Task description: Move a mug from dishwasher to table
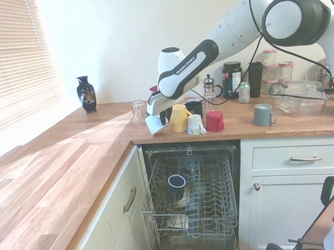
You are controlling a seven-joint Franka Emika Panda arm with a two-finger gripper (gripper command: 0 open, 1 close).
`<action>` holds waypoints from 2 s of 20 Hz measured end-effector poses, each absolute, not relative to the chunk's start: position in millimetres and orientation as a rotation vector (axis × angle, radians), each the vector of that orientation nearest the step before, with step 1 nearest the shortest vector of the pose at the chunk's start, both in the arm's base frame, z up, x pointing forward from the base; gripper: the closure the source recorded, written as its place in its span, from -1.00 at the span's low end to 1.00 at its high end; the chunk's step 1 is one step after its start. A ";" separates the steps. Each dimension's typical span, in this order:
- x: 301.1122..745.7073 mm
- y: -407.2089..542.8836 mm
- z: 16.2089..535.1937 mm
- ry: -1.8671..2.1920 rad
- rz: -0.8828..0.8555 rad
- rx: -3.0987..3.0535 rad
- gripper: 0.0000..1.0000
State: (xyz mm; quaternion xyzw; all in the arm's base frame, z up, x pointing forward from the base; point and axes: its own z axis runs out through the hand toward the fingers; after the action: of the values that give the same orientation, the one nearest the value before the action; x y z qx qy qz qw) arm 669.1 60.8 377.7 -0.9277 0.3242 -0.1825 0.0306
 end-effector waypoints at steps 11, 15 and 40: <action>683.3 51.6 338.0 1.024 -0.527 -2.893 1.00; 699.7 37.4 340.0 1.029 -0.528 -2.918 1.00; 649.5 61.7 393.9 1.056 -0.575 -2.899 -1.00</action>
State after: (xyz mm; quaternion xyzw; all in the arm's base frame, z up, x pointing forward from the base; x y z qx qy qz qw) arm 649.5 61.7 393.9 -0.9237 0.3366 -0.1832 0.0016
